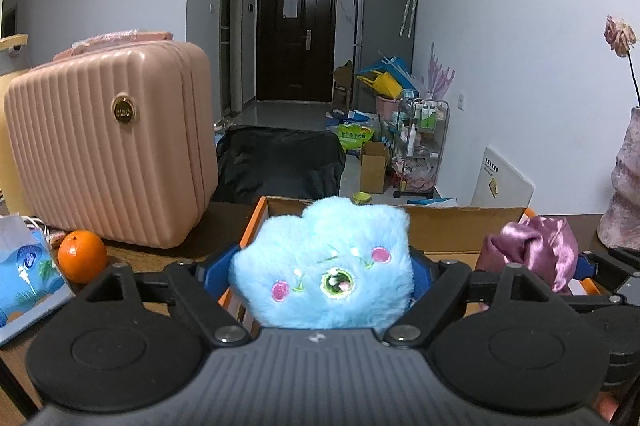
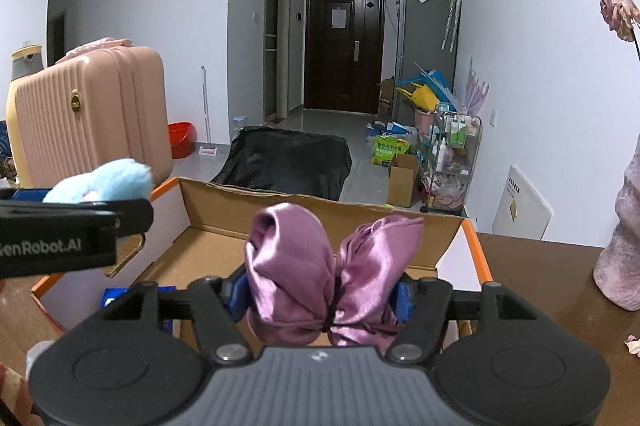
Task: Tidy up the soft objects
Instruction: 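Open both tools to drop the bow and blue plush into the box, then move both tools back toward the sponge and lavender sachet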
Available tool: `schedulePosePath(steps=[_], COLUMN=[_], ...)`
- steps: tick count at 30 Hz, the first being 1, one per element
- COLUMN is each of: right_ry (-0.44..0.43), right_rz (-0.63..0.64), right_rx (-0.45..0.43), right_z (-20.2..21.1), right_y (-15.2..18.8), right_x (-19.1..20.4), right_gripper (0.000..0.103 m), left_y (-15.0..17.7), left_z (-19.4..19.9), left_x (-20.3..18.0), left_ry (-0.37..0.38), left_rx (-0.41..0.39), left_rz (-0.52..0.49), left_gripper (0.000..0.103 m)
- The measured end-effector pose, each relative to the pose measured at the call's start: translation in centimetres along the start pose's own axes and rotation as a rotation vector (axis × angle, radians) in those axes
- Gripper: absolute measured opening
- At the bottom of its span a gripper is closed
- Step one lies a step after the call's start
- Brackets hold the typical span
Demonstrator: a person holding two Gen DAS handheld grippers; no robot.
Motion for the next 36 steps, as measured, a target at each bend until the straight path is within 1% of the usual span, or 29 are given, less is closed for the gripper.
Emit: schedulePosePath(steps=[2, 3, 4, 5, 6, 9, 13, 18, 25, 28, 36], right_ry=[0.003, 0.005, 0.009, 0.013, 0.017, 0.017, 0.027, 0.033, 0.030, 0.023, 0.000], right_rz=[-0.004, -0.005, -0.008, -0.010, -0.013, -0.022, -0.017, -0.006, 0.017, 0.020, 0.041], right_rx=[0.002, 0.001, -0.001, -0.001, -0.001, 0.003, 0.006, -0.003, -0.044, -0.061, -0.088], right_z=[0.1, 0.2, 0.2, 0.3, 0.4, 0.5, 0.6, 1.5, 4.5, 6.0, 10.0], right_y=[0.2, 0.1, 0.1, 0.1, 0.1, 0.1, 0.2, 0.4, 1.3, 2.0, 4.4], right_x=[-0.2, -0.3, -0.3, -0.4, -0.5, -0.7, -0.7, -0.7, -0.9, -1.2, -1.3], right_gripper=[0.082, 0.086, 0.095, 0.102, 0.103, 0.103, 0.103, 0.103, 0.103, 0.103, 0.103], left_y=[0.1, 0.1, 0.0, 0.0, 0.0, 0.1, 0.1, 0.1, 0.6, 1.0, 2.8], left_z=[-0.1, -0.1, -0.1, 0.0, 0.1, 0.5, 0.6, 1.1, 3.1, 4.3, 7.5], left_x=[0.2, 0.3, 0.4, 0.5, 0.5, 0.6, 0.5, 0.5, 0.9, 1.4, 2.1], left_ry=[0.001, 0.004, 0.004, 0.001, -0.004, -0.008, -0.005, -0.005, 0.011, 0.030, 0.047], left_rx=[0.010, 0.009, 0.006, 0.005, 0.002, -0.010, -0.006, -0.013, -0.033, -0.039, -0.056], left_rz=[0.013, 0.015, 0.014, 0.014, 0.018, 0.024, 0.024, 0.031, 0.033, 0.043, 0.027], left_gripper=[0.086, 0.089, 0.096, 0.100, 0.103, 0.103, 0.103, 0.103, 0.103, 0.103, 0.103])
Point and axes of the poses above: each gripper's, at about its wrist camera, not at the fingertips, and z roughly against the way its jaws point, x to its left, y to its underside, the point moved 1 cm from there along -z, roughly the way its jaws point, and after that the axes turned 10 degrees about -z, right-handed, at the moved point
